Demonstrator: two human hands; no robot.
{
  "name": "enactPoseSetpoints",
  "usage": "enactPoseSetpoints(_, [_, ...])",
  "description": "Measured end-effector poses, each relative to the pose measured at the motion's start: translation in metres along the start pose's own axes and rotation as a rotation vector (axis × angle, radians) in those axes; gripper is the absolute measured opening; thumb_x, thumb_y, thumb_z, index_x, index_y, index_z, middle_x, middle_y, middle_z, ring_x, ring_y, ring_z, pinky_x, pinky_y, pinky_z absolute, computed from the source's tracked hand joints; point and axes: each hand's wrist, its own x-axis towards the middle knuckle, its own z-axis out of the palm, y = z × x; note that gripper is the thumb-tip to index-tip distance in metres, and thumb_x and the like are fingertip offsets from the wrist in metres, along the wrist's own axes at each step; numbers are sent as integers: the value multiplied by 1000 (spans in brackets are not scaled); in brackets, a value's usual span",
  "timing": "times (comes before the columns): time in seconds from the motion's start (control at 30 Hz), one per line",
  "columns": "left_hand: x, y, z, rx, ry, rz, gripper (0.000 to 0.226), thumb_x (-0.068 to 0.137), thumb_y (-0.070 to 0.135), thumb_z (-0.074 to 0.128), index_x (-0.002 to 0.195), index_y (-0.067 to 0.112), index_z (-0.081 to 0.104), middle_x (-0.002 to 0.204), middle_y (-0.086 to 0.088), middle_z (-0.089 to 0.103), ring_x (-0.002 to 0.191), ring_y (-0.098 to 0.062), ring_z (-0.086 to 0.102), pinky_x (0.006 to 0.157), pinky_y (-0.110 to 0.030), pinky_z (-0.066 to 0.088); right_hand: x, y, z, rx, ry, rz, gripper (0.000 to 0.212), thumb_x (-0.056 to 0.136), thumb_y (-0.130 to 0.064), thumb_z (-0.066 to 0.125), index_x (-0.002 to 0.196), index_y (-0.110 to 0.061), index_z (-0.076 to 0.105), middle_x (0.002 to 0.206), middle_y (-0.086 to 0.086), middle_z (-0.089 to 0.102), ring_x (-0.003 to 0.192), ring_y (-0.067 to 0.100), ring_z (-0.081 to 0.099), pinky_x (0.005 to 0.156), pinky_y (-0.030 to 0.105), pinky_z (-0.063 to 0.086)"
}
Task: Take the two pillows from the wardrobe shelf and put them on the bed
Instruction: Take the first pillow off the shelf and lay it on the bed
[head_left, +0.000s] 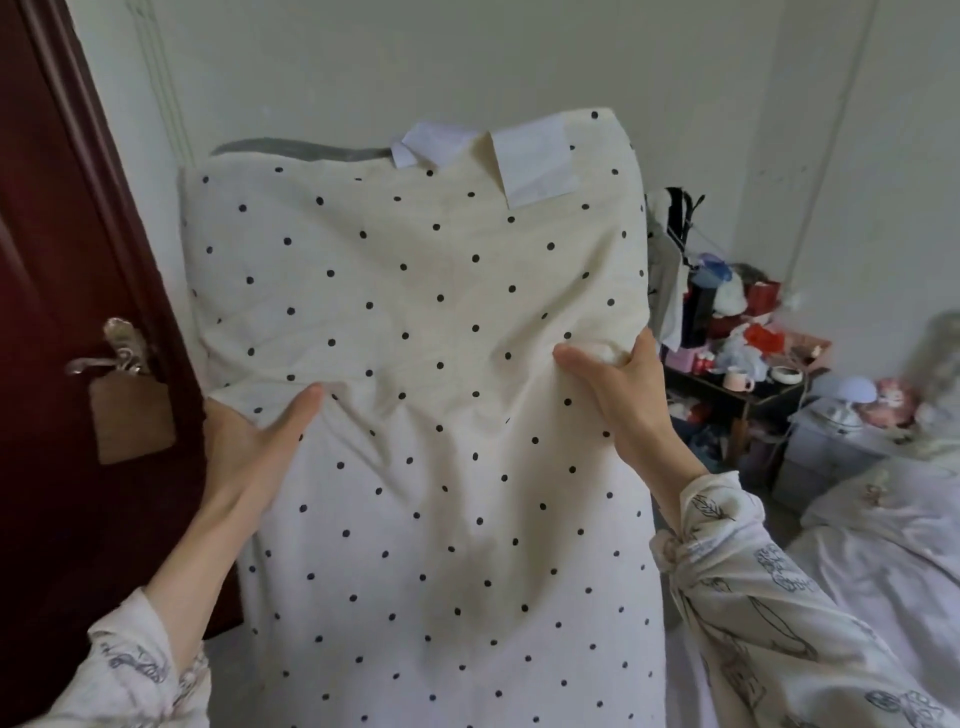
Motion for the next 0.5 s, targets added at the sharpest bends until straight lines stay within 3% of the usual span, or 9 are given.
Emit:
enactPoseSetpoints(0.13, [88,-39,40,-34,-106,-3,92,49,63,71,122,15,41,128,-4,54,117,-21,52,103,-42,43,55,39,40,-25,71,-1,51,68,-20,81,109,-22,50,102,-3,65,89,12,66,69,30,57])
enactPoseSetpoints(0.2, [130,-59,63,-45,-152,15,84,51,62,71,116,19,41,126,-3,55,115,-20,53,102,-42,43,81,59,57,-37,127,0,49,67,-22,81,104,-26,51,100,-3,65,89,14,66,67,31,57])
enactPoseSetpoints(0.3, [188,-82,103,-53,-240,17,90,49,64,71,121,15,44,126,-3,56,114,-21,55,101,-43,44,114,85,72,-58,224,17,45,66,-23,81,99,-30,50,98,-4,66,88,15,67,65,33,57])
enactPoseSetpoints(0.5, [268,-92,221,-93,-442,51,95,49,65,73,124,14,44,125,-4,57,111,-22,56,97,-43,48,180,115,57,-109,447,20,53,68,-21,79,112,-28,51,103,-2,67,89,17,67,70,39,59])
